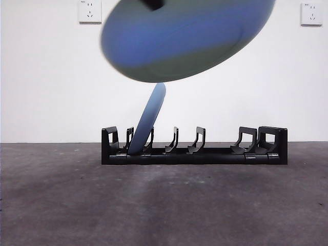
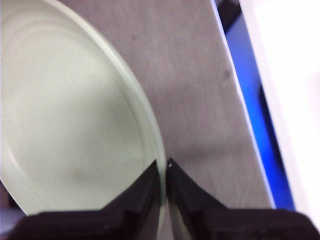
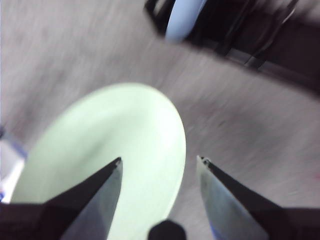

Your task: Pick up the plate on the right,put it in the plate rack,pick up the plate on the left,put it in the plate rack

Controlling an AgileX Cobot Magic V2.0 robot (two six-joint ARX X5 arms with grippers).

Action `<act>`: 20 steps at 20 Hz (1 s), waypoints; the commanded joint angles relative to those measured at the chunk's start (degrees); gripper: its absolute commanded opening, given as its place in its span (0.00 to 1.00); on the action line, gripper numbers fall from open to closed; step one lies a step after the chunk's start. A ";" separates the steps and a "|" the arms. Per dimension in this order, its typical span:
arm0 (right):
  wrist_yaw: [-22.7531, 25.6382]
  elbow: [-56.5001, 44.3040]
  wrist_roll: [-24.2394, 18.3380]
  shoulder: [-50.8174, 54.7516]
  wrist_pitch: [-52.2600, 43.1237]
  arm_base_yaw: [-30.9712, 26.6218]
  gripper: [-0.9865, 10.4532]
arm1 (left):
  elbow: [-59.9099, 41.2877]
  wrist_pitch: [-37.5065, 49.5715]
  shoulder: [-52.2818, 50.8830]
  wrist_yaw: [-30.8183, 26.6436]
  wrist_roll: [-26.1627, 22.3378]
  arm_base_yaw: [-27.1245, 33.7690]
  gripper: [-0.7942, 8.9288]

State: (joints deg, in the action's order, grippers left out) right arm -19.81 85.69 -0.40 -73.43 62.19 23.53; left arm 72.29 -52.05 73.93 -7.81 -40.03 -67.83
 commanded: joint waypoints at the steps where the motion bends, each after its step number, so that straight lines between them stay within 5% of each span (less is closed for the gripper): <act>1: 3.93 -0.02 1.14 5.25 -0.87 -0.09 0.31 | -0.20 5.25 0.11 3.82 3.91 1.18 0.07; 5: 9.16 -0.02 1.92 15.80 -1.27 -0.07 0.31 | -0.20 21.46 0.66 10.73 13.16 5.84 0.07; 11: 9.38 -0.02 3.21 26.29 3.04 0.02 0.31 | -0.20 47.45 5.81 16.98 29.09 14.80 0.07; 20: 9.38 -0.04 2.73 29.46 15.67 0.02 0.31 | -0.17 66.07 19.76 17.18 39.60 22.67 0.07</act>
State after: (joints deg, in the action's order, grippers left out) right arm -10.48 85.82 2.17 -44.10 77.47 23.53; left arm 72.29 12.95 93.34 9.21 -2.20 -45.41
